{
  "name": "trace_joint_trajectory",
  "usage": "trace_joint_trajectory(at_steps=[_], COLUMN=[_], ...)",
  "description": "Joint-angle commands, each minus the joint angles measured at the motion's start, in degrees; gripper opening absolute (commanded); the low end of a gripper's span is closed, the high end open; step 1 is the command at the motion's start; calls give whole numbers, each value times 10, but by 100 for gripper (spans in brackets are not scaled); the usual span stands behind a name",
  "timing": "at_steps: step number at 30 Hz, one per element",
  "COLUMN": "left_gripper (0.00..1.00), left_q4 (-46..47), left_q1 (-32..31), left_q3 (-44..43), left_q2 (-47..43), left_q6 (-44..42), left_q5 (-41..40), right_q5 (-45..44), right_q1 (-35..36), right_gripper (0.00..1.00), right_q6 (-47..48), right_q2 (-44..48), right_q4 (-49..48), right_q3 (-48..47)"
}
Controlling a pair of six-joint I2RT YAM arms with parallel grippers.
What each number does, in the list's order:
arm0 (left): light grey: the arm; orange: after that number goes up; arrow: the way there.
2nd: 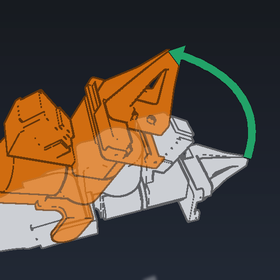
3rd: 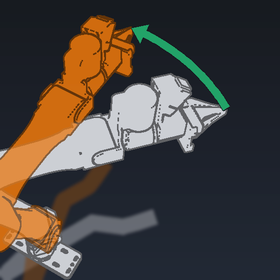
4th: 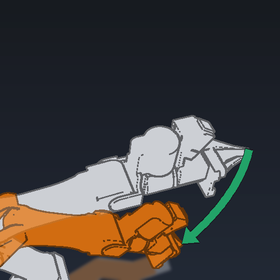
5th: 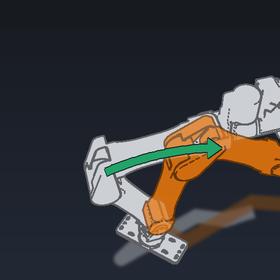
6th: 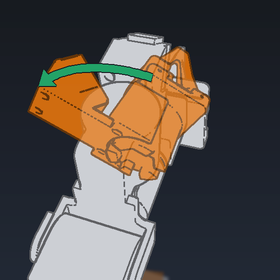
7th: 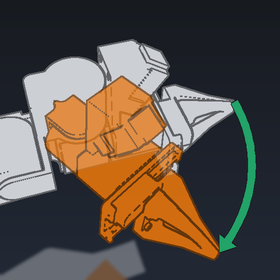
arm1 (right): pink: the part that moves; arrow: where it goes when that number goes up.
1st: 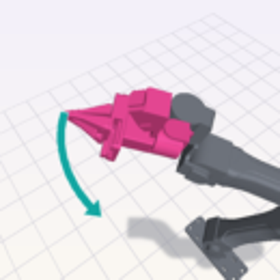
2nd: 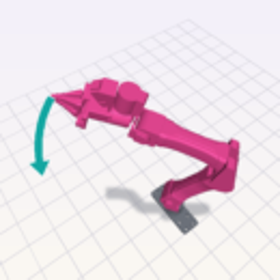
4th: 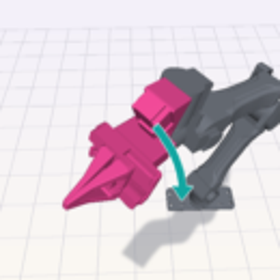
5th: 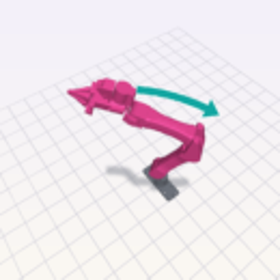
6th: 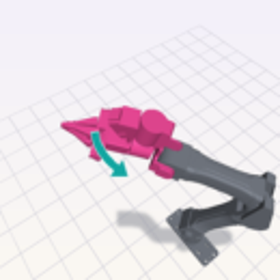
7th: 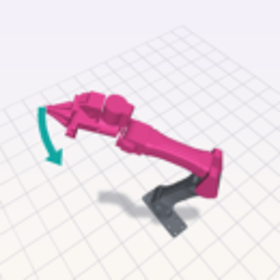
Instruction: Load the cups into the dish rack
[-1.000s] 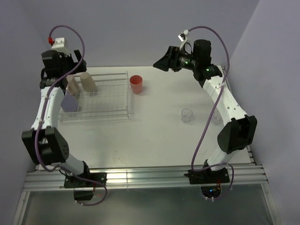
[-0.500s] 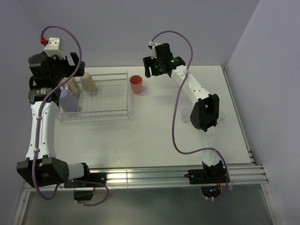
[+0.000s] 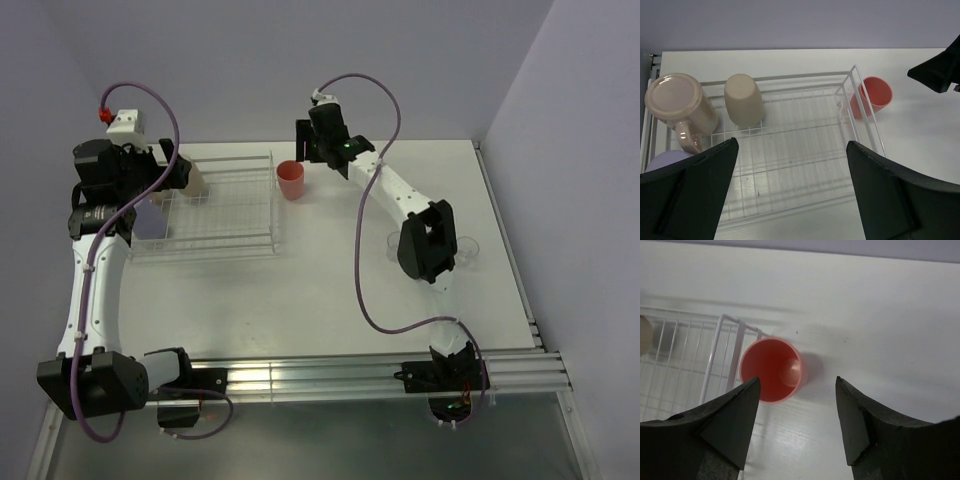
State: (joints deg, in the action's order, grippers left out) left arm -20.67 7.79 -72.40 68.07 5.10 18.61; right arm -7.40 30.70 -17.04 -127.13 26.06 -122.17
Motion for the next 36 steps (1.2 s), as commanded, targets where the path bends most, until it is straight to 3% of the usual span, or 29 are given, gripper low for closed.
trace_joint_trajectory(at_steps=[1,14,23,27,30,32,33,36], left_gripper=[99,99,99,99,99,99,99,99], left_q4=[15,12,10,-2,-6,-4,-3,-8], left_q1=[0,0,1,0,0,0,0,0], left_q3=[3,13,9,-2,-5,-3,-3,-12], left_q2=[-12,-15,-10,-7,-7,-10,-11,-11], left_q6=[5,1,-4,-7,-8,-8,-8,-11], left_q5=[6,2,0,0,0,2,4,11], right_q5=[-50,-24,-17,-8,-3,5,10,47], right_q1=[7,9,11,11,11,8,4,-25], right_gripper=[68,65,46,44,29,5,0,0], right_q6=[-31,-41,-46,-41,-38,-36,-43,-68], right_q2=[-28,-79,-101,-114,-116,-99,-88,-3], right_q4=[-46,-52,-10,7,17,26,33,31], right_q3=[-5,-9,-9,-16,-17,-8,3,80])
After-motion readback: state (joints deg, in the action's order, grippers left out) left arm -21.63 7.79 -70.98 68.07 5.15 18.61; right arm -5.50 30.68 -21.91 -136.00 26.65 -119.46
